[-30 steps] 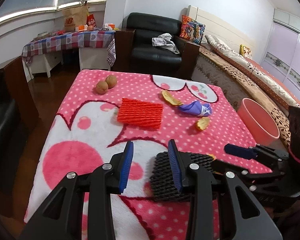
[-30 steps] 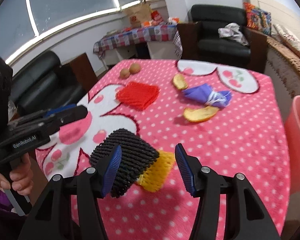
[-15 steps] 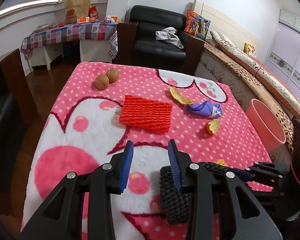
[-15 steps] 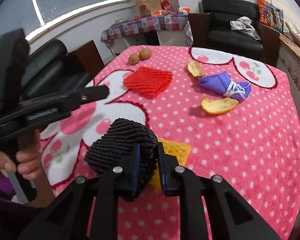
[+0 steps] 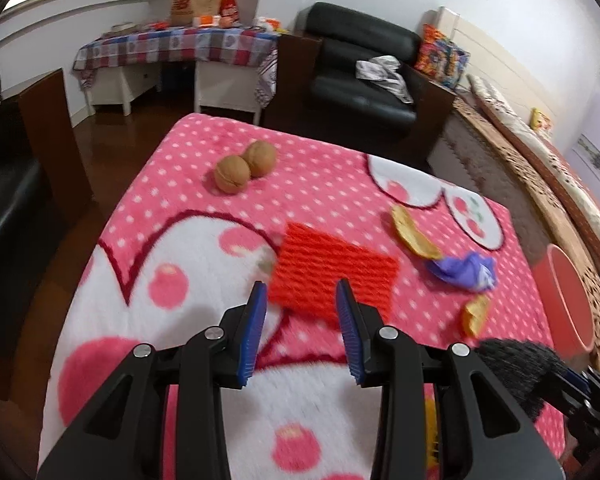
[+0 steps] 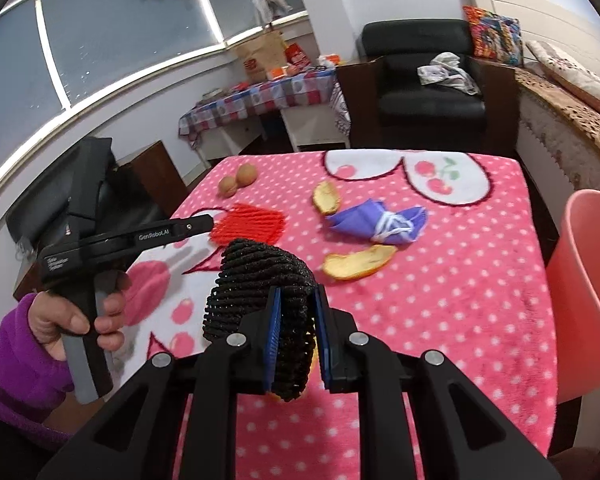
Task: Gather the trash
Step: 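Grasp the red mesh pad with the left gripper while the right gripper grasps the black mesh sleeve, then carry the red pad and black sleeve over the pink bucket and open both grippers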
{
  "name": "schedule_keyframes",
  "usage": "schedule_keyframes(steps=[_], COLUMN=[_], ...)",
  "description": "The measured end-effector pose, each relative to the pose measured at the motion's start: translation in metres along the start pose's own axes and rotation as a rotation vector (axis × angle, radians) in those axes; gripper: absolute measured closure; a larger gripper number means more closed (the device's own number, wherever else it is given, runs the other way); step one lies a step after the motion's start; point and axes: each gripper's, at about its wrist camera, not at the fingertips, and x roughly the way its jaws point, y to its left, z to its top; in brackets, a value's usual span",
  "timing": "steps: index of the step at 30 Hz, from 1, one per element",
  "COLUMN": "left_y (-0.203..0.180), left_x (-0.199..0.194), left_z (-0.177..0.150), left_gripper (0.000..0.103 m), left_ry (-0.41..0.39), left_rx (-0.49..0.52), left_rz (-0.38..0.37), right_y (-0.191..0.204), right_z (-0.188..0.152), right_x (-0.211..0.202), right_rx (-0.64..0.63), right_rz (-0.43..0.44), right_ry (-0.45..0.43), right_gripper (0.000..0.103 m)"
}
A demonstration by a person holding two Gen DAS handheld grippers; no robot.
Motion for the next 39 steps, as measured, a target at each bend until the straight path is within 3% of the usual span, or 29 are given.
schedule_keyframes(steps=[4, 11, 12, 13, 16, 25, 39], left_y=[0.003, -0.009, -0.012, -0.014, -0.022, -0.042, -0.077], left_x=[0.021, 0.034, 0.034, 0.034, 0.029, -0.013, -0.061], left_z=[0.006, -0.001, -0.002, -0.003, -0.005, 0.005, 0.011], left_gripper=[0.067, 0.068, 0.073, 0.086, 0.095, 0.097, 0.097], left_ry=[0.034, 0.052, 0.051, 0.051, 0.040, -0.071, -0.156], left_rx=[-0.007, 0.017, 0.024, 0.035, 0.057, 0.101, 0.164], left_rz=[0.036, 0.015, 0.016, 0.014, 0.004, -0.050, -0.184], right_y=[-0.012, -0.025, -0.026, -0.026, -0.027, -0.031, -0.043], right_z=[0.001, 0.004, 0.005, 0.004, 0.006, 0.007, 0.010], right_x=[-0.001, -0.007, -0.008, -0.008, -0.009, -0.019, -0.040], right_rx=[0.029, 0.052, 0.053, 0.053, 0.054, 0.061, 0.096], right_rz=[-0.018, -0.046, -0.049, -0.052, -0.063, -0.089, -0.131], right_ry=[-0.002, -0.021, -0.022, -0.024, -0.027, -0.057, -0.105], right_gripper=[0.087, 0.087, 0.087, 0.087, 0.087, 0.087, 0.087])
